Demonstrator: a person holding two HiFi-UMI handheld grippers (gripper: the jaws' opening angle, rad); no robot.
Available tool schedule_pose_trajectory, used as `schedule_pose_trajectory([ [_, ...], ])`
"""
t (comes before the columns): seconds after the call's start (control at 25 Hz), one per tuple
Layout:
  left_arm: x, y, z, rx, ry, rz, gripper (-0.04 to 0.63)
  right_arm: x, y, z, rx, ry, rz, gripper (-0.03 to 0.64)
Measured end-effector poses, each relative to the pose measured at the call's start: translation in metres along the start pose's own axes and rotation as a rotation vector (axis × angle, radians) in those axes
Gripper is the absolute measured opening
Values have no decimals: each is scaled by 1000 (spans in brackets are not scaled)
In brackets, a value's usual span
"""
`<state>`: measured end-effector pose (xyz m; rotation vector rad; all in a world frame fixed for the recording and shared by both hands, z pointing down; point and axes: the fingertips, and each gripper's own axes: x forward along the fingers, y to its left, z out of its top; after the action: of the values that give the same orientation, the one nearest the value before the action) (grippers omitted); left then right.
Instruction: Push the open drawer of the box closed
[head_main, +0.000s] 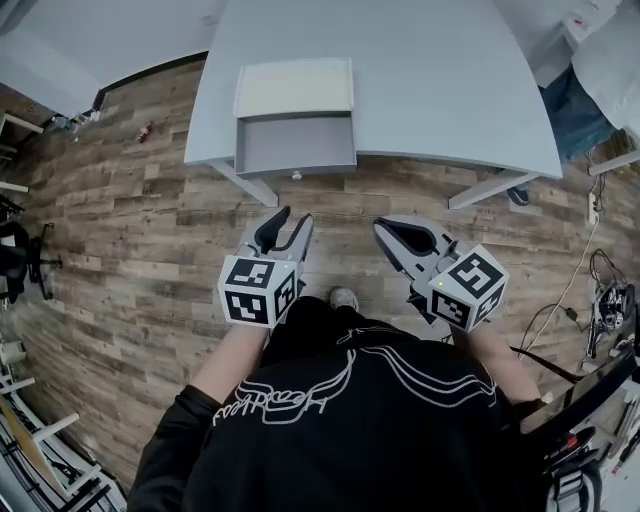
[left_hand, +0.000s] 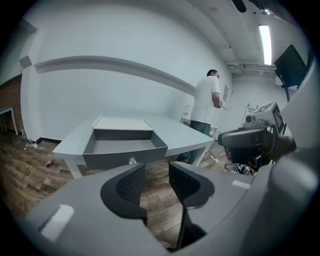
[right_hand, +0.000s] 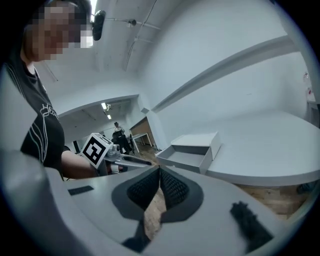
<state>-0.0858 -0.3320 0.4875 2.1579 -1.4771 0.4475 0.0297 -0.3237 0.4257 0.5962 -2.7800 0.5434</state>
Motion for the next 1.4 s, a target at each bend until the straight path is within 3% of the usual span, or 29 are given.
schedule_pose_trajectory([
  [0.36,59,44,-19,-33,68,117,146,24,-27,-5,39,59,-5,9],
  [0.64,87,57,-24,-45,89,120,141,41,-40,-10,63,74,-14,9],
  [0.88,91,64,-16,-26,74,135,80,50,-46,-10,80,80,-31,9],
  [1.4,89,71,-6,-30,94,96,75,68,-53,2,82,72,-29,9],
])
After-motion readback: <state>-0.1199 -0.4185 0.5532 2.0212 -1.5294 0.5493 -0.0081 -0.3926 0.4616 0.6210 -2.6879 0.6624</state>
